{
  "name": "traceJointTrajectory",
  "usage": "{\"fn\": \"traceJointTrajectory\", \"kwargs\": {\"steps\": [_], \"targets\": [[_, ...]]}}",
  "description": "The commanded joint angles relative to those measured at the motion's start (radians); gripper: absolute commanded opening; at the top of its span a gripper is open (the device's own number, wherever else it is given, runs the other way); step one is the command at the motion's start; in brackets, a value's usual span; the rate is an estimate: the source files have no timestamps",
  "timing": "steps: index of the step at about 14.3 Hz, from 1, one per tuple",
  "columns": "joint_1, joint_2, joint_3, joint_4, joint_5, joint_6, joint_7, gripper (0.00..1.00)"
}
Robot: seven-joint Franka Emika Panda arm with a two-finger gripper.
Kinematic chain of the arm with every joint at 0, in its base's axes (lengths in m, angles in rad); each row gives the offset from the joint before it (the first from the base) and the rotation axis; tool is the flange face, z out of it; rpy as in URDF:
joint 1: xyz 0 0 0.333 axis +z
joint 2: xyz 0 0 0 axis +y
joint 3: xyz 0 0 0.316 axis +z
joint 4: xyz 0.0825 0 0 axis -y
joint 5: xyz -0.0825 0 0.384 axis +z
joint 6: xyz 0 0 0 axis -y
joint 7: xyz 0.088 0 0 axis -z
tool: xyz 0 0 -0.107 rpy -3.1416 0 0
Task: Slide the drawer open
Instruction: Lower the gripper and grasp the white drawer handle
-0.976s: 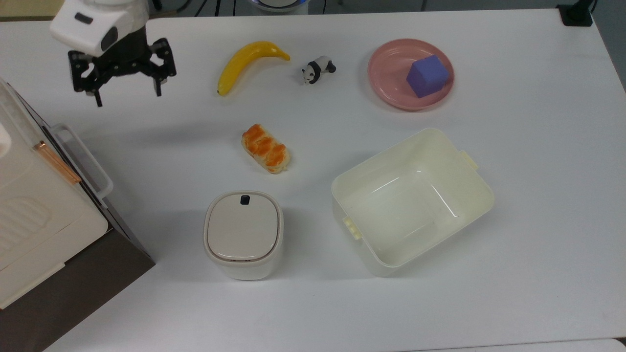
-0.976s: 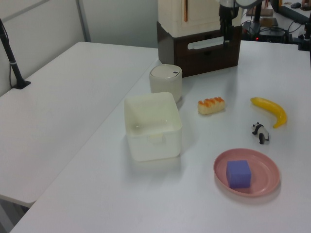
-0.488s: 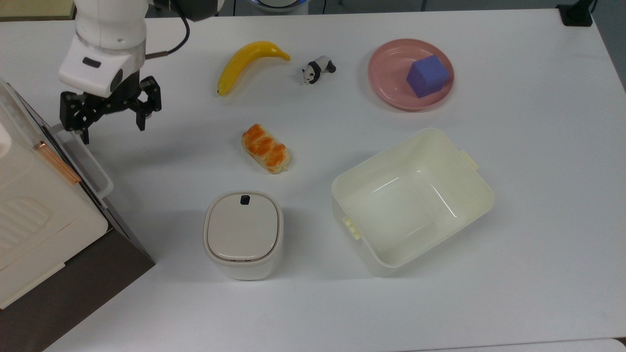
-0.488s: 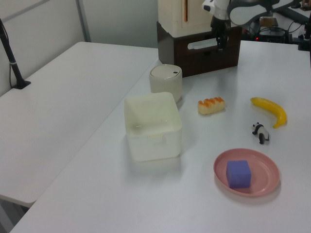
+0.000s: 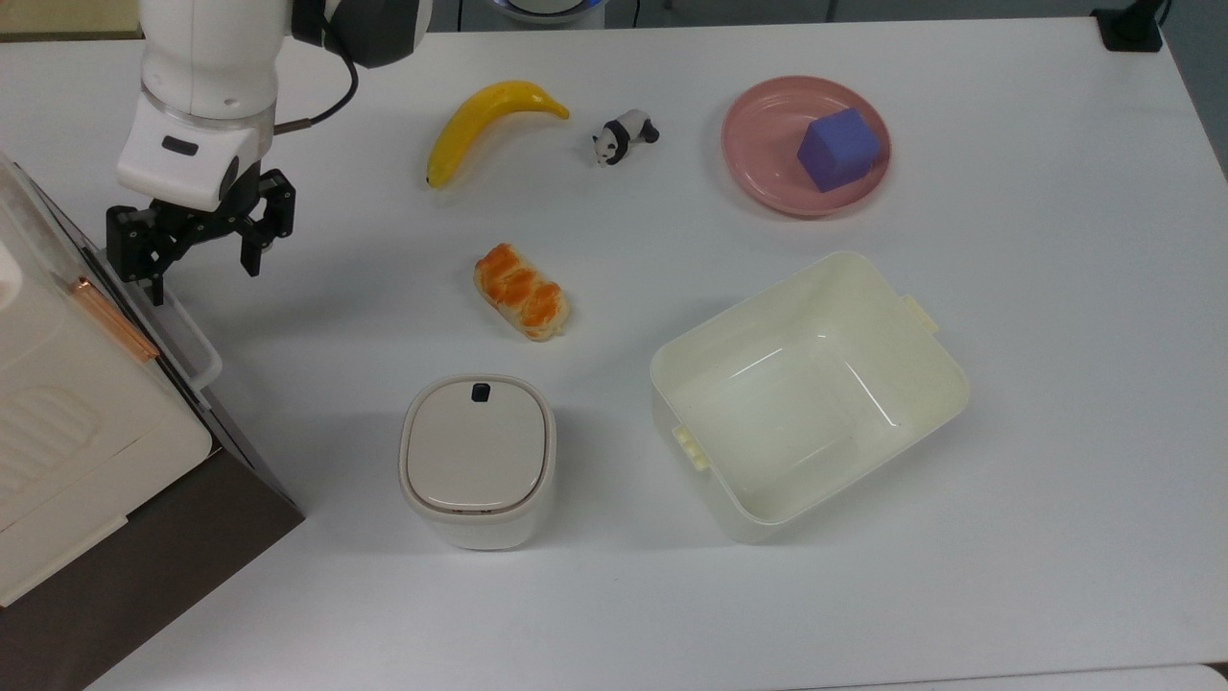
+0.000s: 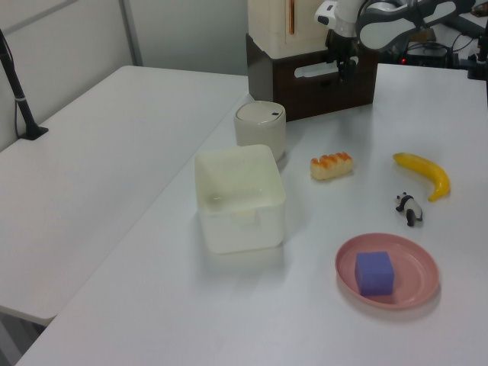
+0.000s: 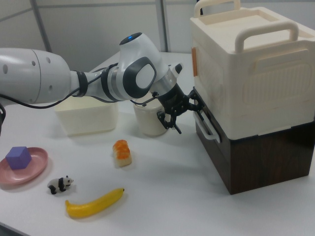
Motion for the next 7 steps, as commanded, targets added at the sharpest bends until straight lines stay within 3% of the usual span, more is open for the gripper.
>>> {"fn": "traceJointTrajectory", "kwargs": {"steps": [1, 3, 7], "targets": [[-0.004, 0.012, -0.001, 0.001, -0.024, 0.025, -0.033, 0.79], [-0.004, 0.025, -0.001, 0.013, -0.024, 0.055, -0.030, 0.55], [-0.009, 0.046, -0.002, 0.030, -0.021, 0.057, -0.028, 0.53]]}}
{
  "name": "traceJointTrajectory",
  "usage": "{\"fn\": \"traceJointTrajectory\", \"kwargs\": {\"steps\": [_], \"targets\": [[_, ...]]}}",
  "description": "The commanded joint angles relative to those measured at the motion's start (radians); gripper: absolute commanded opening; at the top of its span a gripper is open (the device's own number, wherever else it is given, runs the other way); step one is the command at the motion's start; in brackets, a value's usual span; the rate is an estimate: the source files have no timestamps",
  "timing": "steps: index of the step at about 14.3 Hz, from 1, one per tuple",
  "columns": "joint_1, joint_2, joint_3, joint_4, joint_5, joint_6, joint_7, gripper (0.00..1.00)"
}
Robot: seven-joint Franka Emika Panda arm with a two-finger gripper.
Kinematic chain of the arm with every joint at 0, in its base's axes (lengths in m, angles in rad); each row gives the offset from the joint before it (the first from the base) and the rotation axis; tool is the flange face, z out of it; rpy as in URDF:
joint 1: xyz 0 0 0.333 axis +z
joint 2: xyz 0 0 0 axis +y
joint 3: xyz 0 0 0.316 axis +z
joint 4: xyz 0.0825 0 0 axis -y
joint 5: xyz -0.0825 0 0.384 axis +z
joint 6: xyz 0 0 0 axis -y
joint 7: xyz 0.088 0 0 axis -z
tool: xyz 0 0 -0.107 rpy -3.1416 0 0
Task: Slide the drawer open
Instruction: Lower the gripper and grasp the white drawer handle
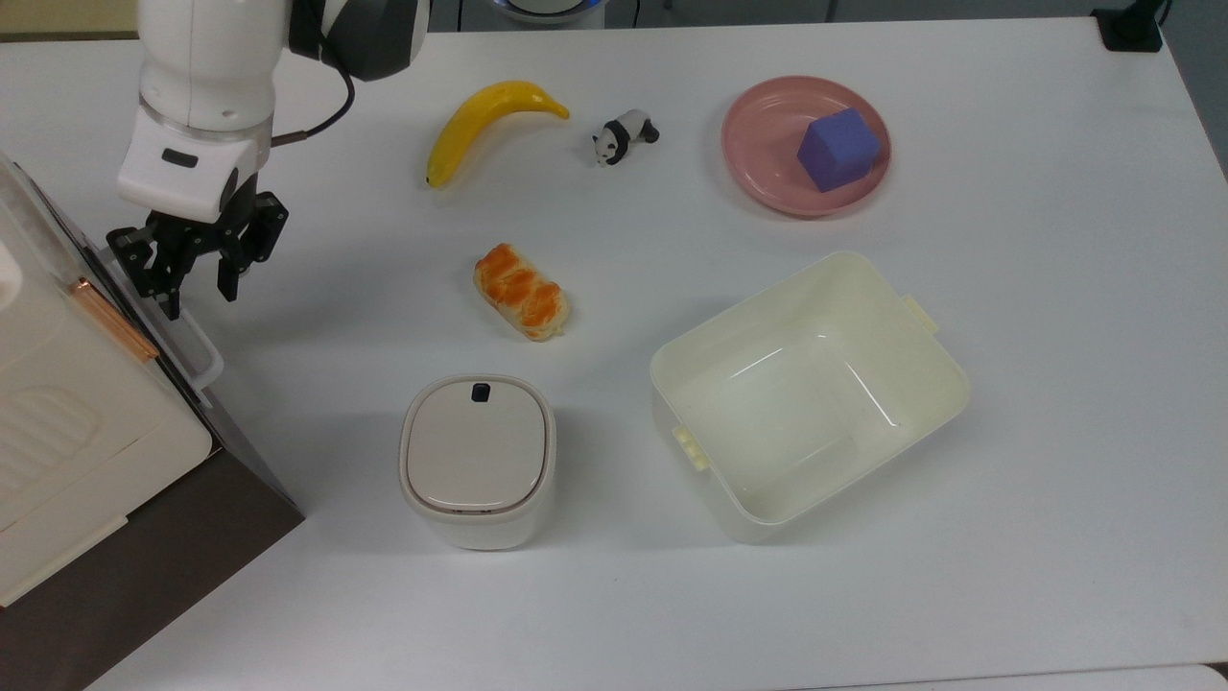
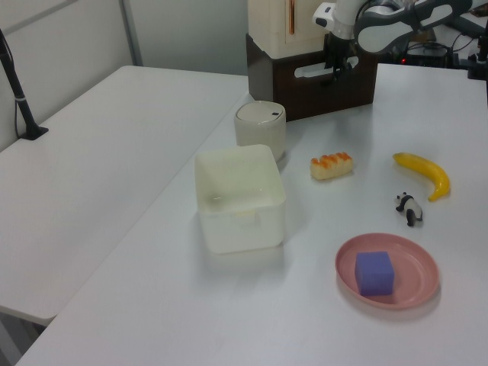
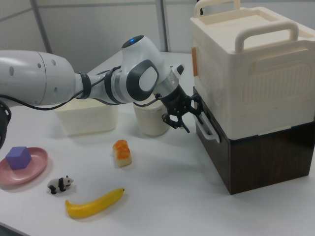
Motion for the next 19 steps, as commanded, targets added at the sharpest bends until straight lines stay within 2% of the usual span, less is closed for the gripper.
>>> {"fn": "traceJointTrajectory", "kwargs": {"steps": [1, 3, 5, 6, 9, 15, 19], "targets": [[-0.008, 0.020, -0.002, 0.027, -0.014, 0.019, -0.014, 0.53], [-0.014, 0.020, -0.002, 0.029, -0.011, 0.019, -0.014, 0.45], [-0.014, 0.018, -0.002, 0.029, -0.008, 0.019, -0.008, 0.31], [-0.014, 0.018, -0.002, 0.029, -0.008, 0.019, -0.003, 0.18], [-0.016, 0.020, -0.001, 0.027, -0.007, 0.017, 0.059, 0.03], [-0.014, 0.006, -0.001, 0.012, -0.007, 0.014, 0.089, 0.00], [-0.004, -0.068, 0.003, -0.080, -0.004, 0.014, 0.127, 0.00]]}}
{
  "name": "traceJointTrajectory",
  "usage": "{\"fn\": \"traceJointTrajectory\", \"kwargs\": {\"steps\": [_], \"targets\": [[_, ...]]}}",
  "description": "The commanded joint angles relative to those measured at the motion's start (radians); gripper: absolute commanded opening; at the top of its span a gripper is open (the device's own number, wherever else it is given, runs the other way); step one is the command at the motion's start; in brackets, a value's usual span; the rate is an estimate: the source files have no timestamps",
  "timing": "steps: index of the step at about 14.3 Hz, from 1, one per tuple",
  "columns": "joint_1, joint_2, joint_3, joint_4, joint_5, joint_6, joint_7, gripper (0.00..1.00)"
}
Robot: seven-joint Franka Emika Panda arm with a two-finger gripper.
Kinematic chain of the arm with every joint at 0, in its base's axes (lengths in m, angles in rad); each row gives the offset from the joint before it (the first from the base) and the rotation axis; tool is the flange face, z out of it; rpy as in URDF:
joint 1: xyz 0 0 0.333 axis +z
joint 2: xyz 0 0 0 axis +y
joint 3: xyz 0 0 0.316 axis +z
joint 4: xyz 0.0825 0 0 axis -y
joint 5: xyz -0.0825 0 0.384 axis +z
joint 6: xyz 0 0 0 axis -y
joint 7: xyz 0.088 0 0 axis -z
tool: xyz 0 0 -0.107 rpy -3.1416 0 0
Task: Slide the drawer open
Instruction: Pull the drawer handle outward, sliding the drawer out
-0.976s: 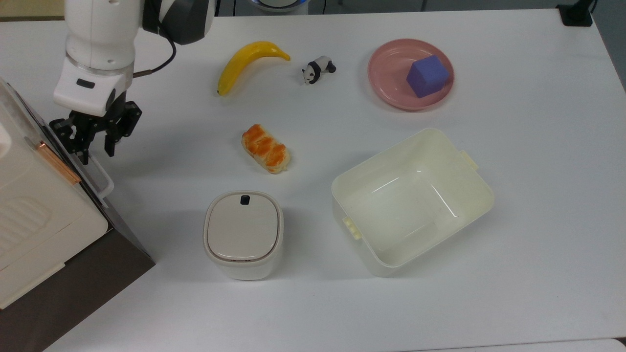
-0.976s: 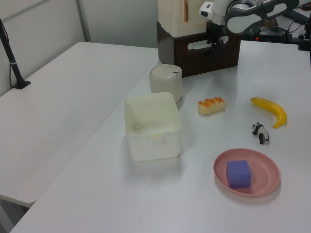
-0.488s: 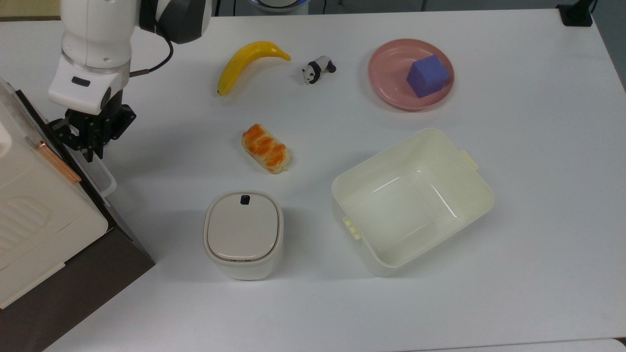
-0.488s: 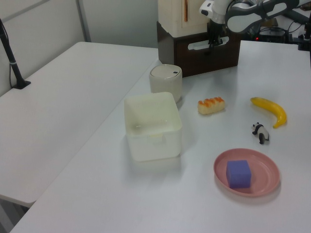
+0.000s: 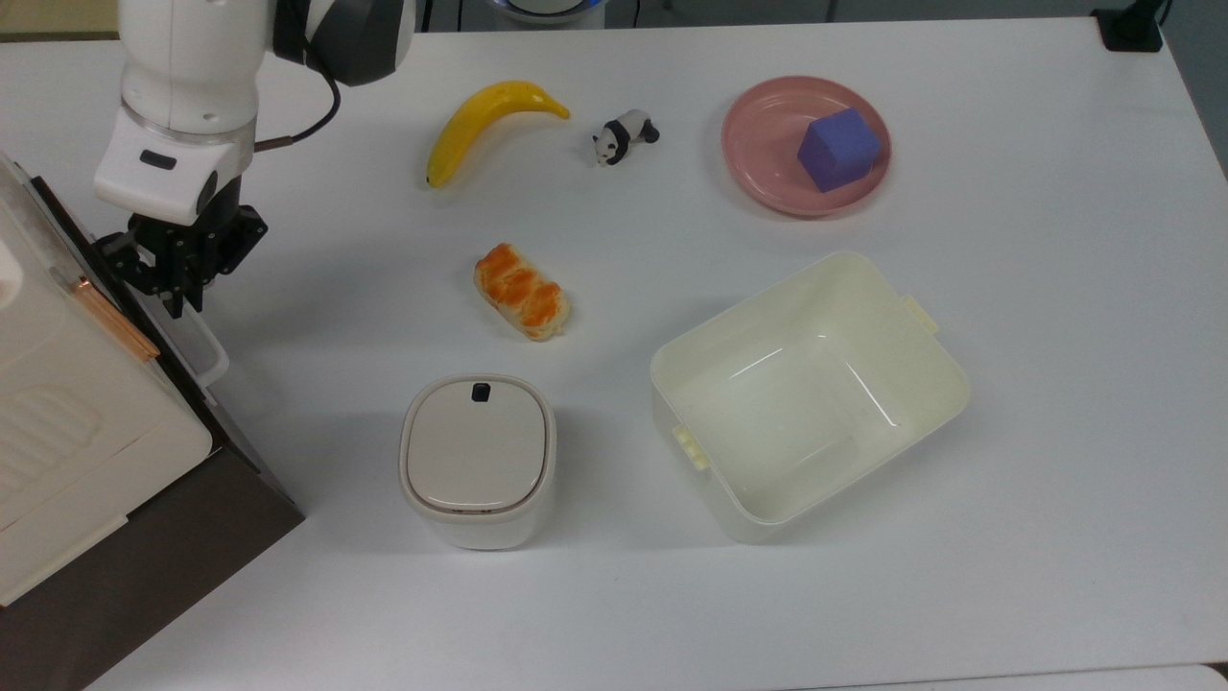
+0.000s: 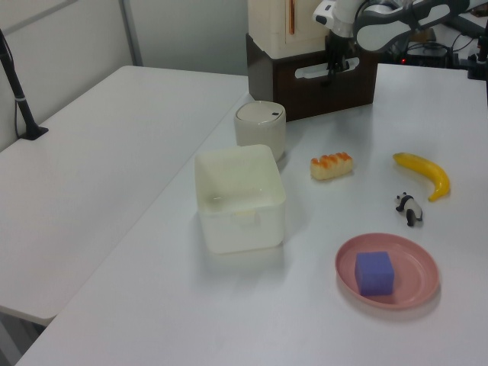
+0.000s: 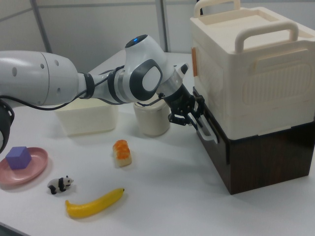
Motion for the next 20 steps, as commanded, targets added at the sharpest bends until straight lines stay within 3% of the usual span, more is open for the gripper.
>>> {"fn": "traceJointTrajectory", "kwargs": {"steps": [1, 7, 17, 18, 19, 20], "targets": [[0.015, -0.106, 0.005, -0.135, -0.004, 0.012, 0.117, 0.00], [0.055, -0.204, 0.011, -0.257, -0.002, 0.009, 0.197, 0.00], [0.076, -0.257, 0.011, -0.309, 0.002, -0.001, 0.215, 0.03], [0.076, -0.255, 0.011, -0.307, 0.002, -0.001, 0.215, 0.09], [0.076, -0.252, 0.011, -0.303, 0.004, -0.004, 0.215, 0.31], [0.075, -0.250, 0.011, -0.298, 0.004, -0.012, 0.215, 0.59]]}}
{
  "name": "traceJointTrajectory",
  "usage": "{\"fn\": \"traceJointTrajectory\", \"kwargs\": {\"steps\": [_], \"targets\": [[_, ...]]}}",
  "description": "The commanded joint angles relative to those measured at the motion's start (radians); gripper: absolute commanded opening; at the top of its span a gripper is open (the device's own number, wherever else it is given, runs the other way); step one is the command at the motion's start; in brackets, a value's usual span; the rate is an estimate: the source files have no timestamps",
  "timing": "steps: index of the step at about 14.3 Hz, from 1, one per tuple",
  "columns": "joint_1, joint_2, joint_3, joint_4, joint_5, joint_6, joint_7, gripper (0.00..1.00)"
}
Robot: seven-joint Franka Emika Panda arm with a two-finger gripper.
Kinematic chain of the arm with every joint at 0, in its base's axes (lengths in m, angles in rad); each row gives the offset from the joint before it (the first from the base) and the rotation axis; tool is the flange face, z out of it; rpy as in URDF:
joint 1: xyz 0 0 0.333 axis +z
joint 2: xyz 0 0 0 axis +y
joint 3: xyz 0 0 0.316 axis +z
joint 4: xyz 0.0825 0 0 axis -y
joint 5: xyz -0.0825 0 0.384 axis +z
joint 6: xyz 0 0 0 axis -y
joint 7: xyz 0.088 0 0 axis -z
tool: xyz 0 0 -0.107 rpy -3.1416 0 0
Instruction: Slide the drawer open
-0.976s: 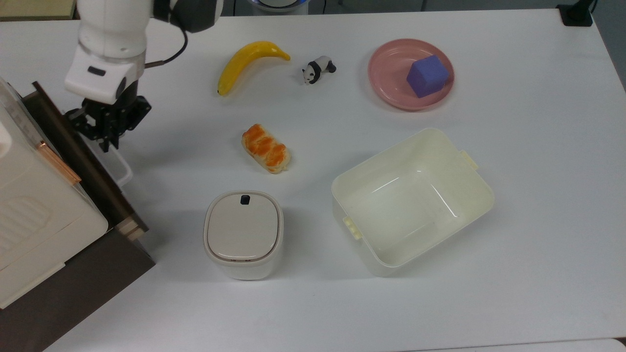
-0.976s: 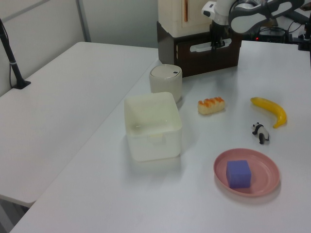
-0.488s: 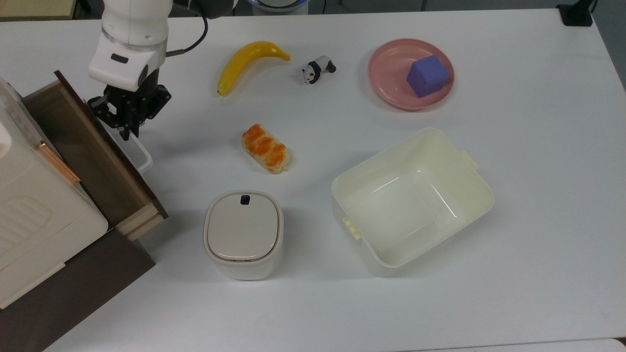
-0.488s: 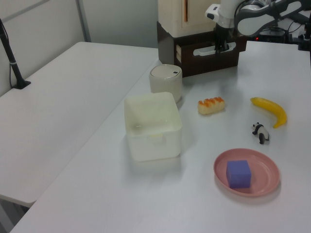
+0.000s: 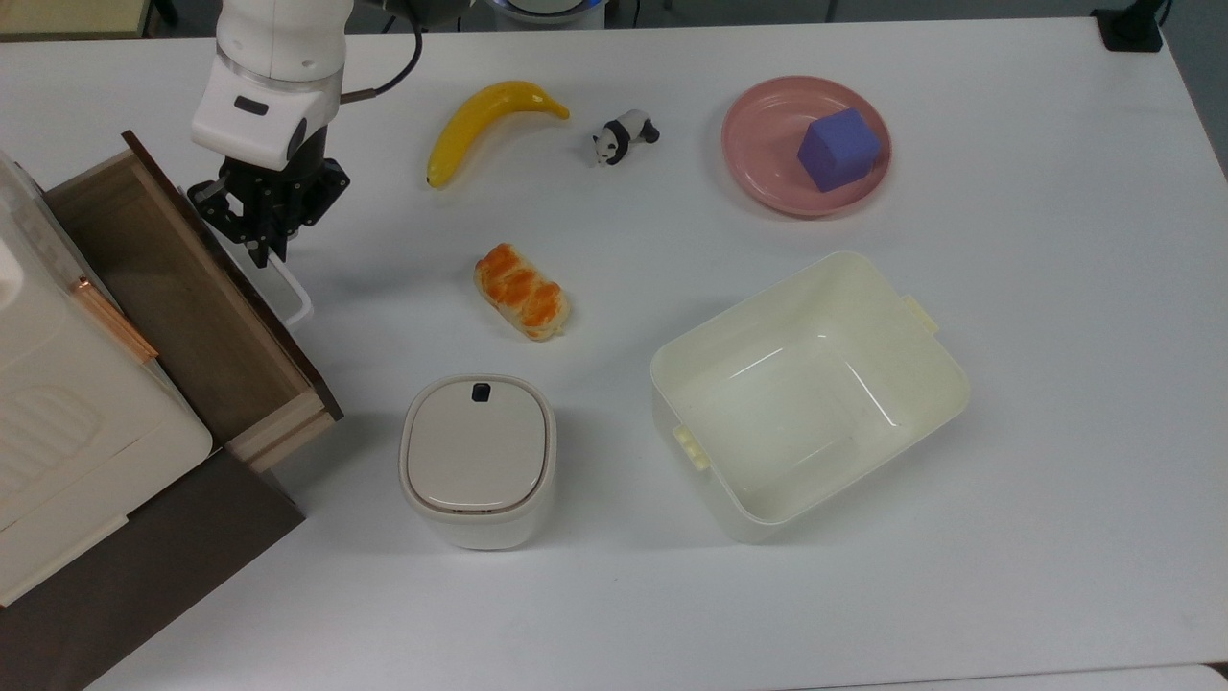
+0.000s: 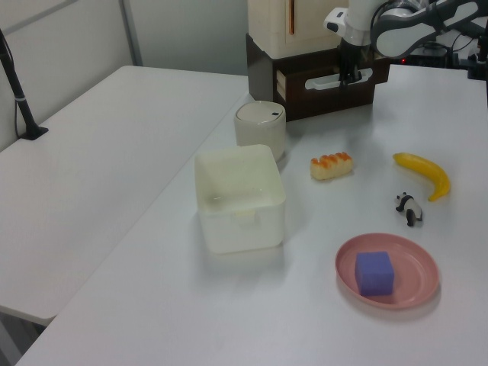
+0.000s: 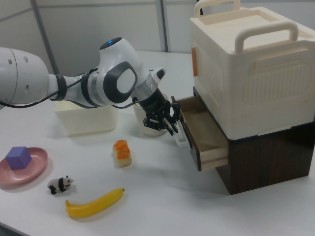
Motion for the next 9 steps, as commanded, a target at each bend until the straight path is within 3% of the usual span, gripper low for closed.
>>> {"fn": "traceJointTrajectory", "kwargs": {"steps": [1, 3, 5, 6, 7, 9], "targets": [[0.020, -0.066, 0.001, -0.052, 0.009, -0.017, 0.091, 0.76], [0.025, -0.073, 0.001, -0.046, 0.062, -0.049, 0.093, 0.89], [0.059, -0.078, 0.002, -0.003, 0.128, -0.130, 0.106, 0.92], [0.077, -0.084, 0.002, 0.023, 0.163, -0.183, 0.140, 0.92], [0.103, -0.090, 0.002, 0.058, 0.212, -0.257, 0.213, 1.00], [0.161, -0.108, 0.002, 0.100, 0.252, -0.361, 0.339, 1.00]]}}
